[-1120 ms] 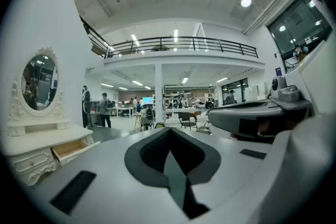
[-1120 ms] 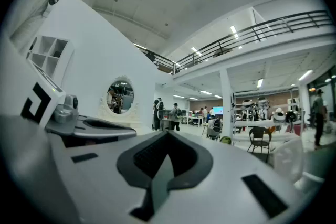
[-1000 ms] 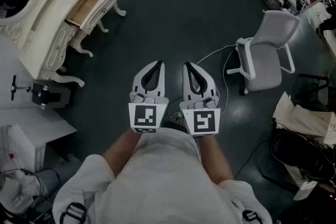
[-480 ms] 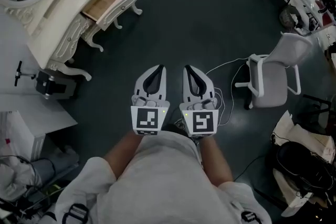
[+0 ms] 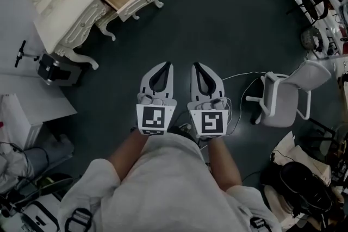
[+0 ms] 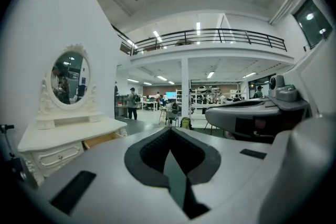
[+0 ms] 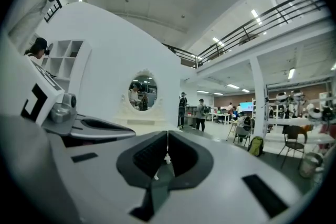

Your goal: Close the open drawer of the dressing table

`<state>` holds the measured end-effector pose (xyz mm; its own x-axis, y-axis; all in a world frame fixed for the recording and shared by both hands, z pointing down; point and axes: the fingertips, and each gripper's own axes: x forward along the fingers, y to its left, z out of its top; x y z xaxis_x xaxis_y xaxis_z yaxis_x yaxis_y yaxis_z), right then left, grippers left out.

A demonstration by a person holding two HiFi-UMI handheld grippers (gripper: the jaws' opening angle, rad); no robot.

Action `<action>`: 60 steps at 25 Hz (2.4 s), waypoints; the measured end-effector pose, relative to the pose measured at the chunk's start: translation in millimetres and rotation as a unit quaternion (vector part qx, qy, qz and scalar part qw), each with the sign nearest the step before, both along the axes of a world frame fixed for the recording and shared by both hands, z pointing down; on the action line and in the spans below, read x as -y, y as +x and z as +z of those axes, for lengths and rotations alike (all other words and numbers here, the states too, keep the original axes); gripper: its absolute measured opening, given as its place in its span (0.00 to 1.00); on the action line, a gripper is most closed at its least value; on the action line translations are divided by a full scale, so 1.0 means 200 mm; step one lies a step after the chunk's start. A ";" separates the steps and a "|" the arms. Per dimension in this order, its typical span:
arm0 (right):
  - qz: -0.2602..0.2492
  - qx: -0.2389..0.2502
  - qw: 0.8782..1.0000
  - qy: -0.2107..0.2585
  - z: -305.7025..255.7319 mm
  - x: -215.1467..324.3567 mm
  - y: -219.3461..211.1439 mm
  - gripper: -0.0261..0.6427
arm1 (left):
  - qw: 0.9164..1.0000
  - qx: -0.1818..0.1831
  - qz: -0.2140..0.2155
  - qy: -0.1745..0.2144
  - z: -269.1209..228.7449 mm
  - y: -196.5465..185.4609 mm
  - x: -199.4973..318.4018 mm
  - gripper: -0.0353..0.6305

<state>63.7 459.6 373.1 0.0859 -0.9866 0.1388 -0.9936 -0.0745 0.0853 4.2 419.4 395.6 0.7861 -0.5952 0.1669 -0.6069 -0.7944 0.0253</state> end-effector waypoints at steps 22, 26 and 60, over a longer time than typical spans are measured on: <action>-0.083 0.006 0.995 -0.052 0.17 0.87 -0.34 0.06 | 0.998 0.053 -0.008 -0.033 0.17 -0.32 0.85 0.06; -0.107 0.007 0.992 -0.064 0.18 0.93 -0.42 0.06 | 0.998 0.041 -0.025 -0.048 0.17 -0.40 0.90 0.06; -0.225 0.266 0.916 -0.199 0.89 1.99 -0.07 0.06 | 0.977 0.156 -0.093 -0.109 0.60 -0.07 1.80 0.06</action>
<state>48.7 61.3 551.3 -0.5009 -0.7677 0.3998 -0.8250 0.2839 -0.4886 -10.7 59.5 514.6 0.5582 -0.6464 0.5202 -0.7458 -0.6657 -0.0269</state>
